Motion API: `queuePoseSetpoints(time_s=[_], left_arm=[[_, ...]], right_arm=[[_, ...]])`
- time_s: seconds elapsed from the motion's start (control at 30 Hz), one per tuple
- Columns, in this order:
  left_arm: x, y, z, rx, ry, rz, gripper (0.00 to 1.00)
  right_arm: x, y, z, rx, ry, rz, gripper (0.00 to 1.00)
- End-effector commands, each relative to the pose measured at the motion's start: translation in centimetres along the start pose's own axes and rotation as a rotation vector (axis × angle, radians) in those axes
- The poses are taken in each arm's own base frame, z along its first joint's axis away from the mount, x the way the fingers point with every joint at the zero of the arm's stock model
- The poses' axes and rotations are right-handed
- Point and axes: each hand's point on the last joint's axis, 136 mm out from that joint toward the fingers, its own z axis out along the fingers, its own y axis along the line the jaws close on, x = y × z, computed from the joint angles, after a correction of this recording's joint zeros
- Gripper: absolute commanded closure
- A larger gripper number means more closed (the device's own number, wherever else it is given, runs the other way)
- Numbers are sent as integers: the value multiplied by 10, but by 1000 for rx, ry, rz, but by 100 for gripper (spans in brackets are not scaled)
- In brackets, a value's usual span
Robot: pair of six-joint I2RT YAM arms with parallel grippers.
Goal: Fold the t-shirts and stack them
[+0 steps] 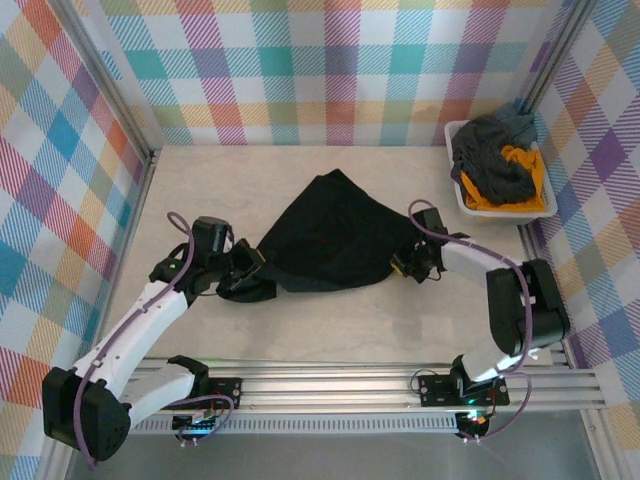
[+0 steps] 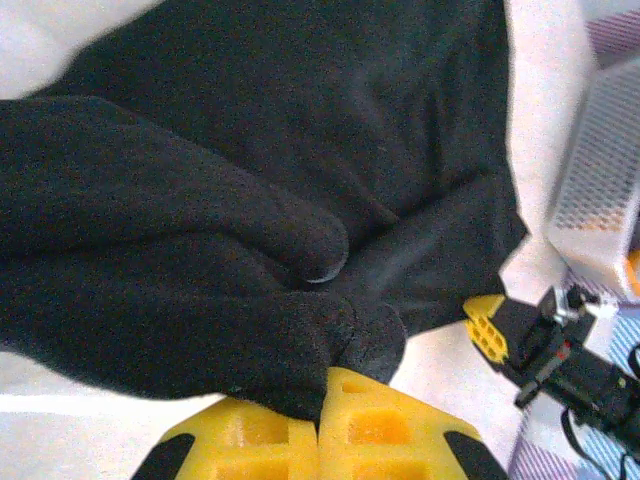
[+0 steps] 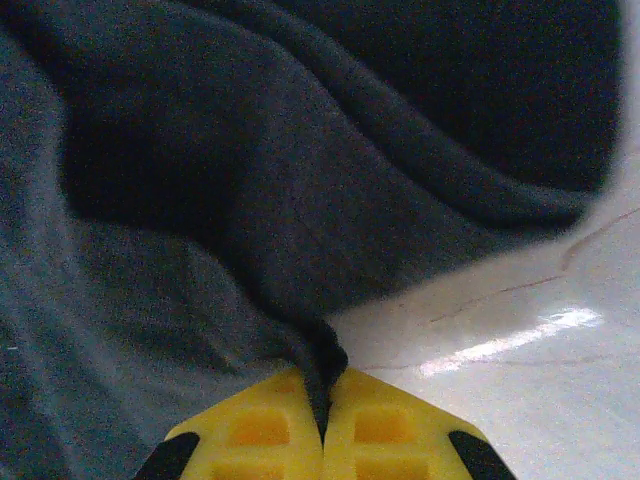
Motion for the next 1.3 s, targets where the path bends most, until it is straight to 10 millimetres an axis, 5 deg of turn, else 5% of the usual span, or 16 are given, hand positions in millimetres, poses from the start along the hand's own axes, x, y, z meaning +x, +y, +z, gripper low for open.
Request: queuePoseSetpoints(time_s=[0.0,0.1,0.13,0.17,0.23,0.3,0.47,0.6,0.67,0.77,0.9,1.07,1.27], left_arm=[[36,-95,-4,307,104,120,100],[114,-129,18,299,316,305,91],[137,-124,26,254,387,355,83],[155,-118,35,212,437,396,61],[163,-96,46,106,454,405,32],[148,-80,46,59,394,371,22],[91,-51,15,3,176,267,20],[52,36,10,-282,48,48,31],[40,54,24,-278,26,-36,36],[31,52,58,-233,45,-98,42],[44,60,98,-297,148,-134,51],[58,67,120,-351,204,-133,54],[62,46,141,-276,169,-143,56]], right_arm=[[-43,-7,-53,38,-162,-19,100],[-64,-31,-71,45,-180,42,100],[-67,-37,-74,46,-180,55,100],[-68,-42,-75,50,-180,60,100],[-68,-51,-76,66,-175,71,100],[-66,-60,-72,79,-164,86,100],[-70,-80,-69,129,-174,95,100],[-78,-83,-70,136,-175,84,100],[-79,-82,-72,132,-175,79,100],[-79,-82,-73,124,-173,81,100],[-77,-78,-76,104,-170,76,100],[-76,-75,-79,85,-168,70,100],[-75,-71,-80,69,-161,68,100]])
